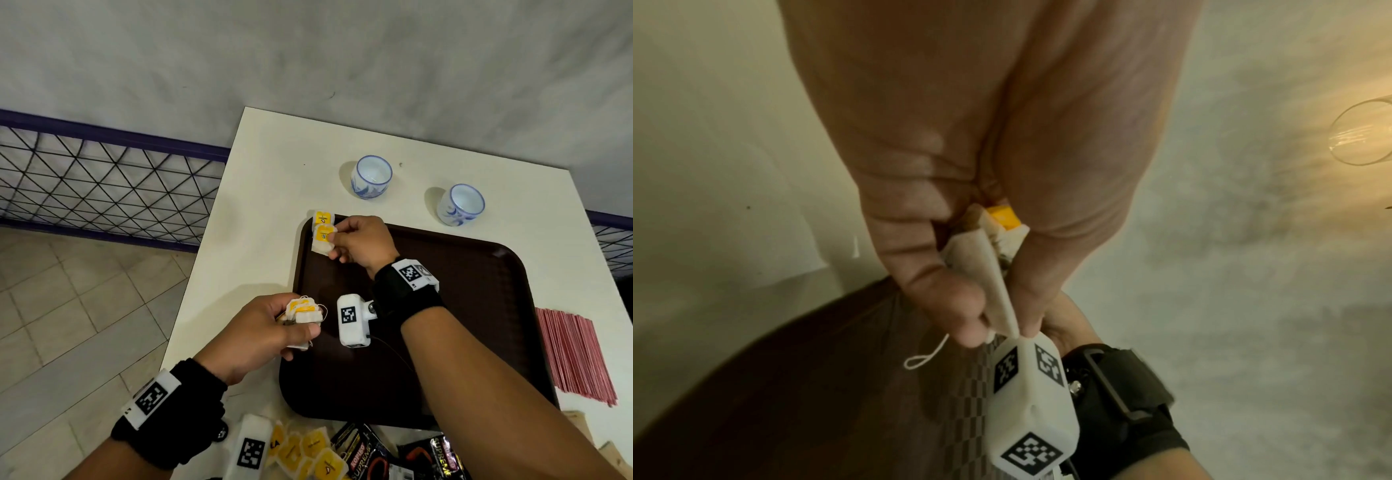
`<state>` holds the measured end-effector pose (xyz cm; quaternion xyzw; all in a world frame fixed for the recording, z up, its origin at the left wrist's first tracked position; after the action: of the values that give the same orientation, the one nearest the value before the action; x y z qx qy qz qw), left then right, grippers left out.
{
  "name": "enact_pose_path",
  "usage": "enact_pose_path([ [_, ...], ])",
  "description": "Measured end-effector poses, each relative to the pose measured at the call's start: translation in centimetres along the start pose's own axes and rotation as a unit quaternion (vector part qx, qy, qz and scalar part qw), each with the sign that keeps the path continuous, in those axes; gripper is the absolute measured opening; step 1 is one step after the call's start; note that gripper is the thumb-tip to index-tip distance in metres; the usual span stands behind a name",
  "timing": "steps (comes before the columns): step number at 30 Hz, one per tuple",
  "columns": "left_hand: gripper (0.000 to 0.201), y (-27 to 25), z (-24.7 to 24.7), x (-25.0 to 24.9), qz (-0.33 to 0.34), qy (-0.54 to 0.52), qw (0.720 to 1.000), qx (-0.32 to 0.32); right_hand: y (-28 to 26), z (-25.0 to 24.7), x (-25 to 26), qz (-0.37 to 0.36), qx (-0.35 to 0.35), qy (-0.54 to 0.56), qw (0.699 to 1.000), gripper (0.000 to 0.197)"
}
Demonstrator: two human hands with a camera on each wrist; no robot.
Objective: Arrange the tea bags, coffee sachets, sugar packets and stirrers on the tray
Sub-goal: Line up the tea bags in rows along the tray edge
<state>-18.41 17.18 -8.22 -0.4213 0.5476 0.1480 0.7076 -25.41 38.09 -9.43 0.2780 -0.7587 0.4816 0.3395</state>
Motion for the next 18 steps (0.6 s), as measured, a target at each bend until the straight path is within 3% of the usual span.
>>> enact_pose_path([
  [8, 0.017, -0.03, 0.12, -0.08, 0.001, -0.002, 1.0, 0.005, 0.13, 0.1, 0.22, -0.005, -0.047, -0.03, 0.998, 0.016],
  [18, 0.018, -0.05, 0.13, -0.06, 0.001, -0.014, 1.0, 0.011, 0.58, 0.53, 0.52, -0.008, -0.072, -0.055, 0.996, 0.009],
])
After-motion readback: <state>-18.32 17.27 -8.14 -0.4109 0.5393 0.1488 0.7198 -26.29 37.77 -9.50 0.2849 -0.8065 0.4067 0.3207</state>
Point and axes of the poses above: each hand's wrist, its own y-axis towards the middle knuckle, its own z-axis out of the palm, x = y × z, the point moved 7 cm from there along y, towards the middle knuckle, and after that the axes turned 8 degrees about z, right-handed, at the moved point
